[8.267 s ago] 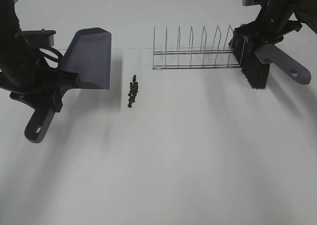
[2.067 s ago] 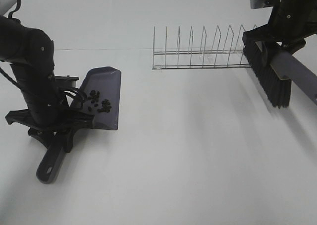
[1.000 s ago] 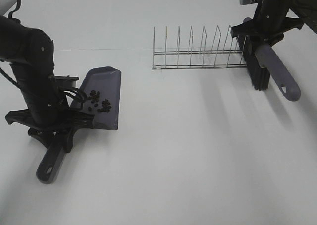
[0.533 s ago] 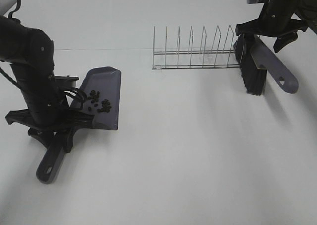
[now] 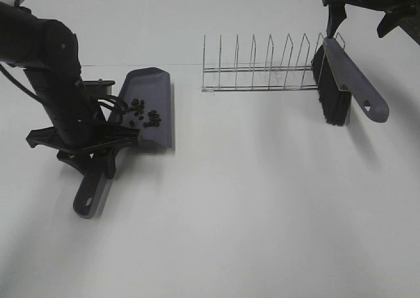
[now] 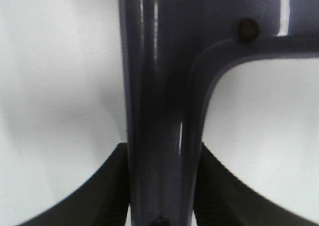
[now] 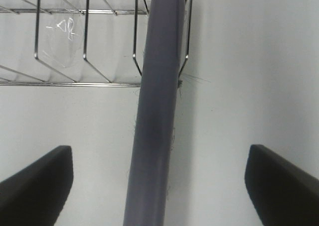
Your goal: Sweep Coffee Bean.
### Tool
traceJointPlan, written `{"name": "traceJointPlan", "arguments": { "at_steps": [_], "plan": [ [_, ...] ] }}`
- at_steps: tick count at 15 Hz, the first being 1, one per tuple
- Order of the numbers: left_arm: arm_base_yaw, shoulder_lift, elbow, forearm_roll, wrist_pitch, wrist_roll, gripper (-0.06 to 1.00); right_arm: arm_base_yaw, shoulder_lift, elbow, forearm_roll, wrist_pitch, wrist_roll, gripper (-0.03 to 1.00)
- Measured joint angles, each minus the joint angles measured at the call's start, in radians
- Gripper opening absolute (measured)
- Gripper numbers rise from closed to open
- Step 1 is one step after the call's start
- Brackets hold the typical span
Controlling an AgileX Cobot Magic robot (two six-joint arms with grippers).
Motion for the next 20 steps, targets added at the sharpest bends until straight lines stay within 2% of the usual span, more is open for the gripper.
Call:
{"name": "traceJointPlan", "arguments": {
  "at_steps": [3, 9, 12, 15, 18, 20],
  "plan": [
    [-0.029, 0.041, -0.038, -0.047, 0.008, 0.000, 0.32, 0.006, -0.034, 0.026, 0.061, 0.001, -0.002, 0.79],
    [-0.030, 0.068, -0.054, -0.067, 0.009, 0.020, 0.33, 0.161, -0.210, 0.287, 0.001, 0.001, -0.019, 0.79],
    [-0.030, 0.064, -0.054, -0.075, 0.009, 0.035, 0.55, 0.215, -0.320, 0.446, -0.009, 0.001, -0.019, 0.79],
    [-0.031, 0.002, -0.079, -0.074, 0.047, 0.106, 0.58, 0.224, -0.469, 0.630, -0.009, 0.001, -0.019, 0.79],
    [-0.032, -0.137, -0.102, -0.018, 0.119, 0.120, 0.58, 0.224, -0.659, 0.836, -0.009, 0.001, -0.016, 0.79],
    [-0.032, -0.262, -0.102, 0.043, 0.207, 0.118, 0.58, 0.224, -0.817, 0.992, -0.009, 0.001, -0.010, 0.79]
  ]
}}
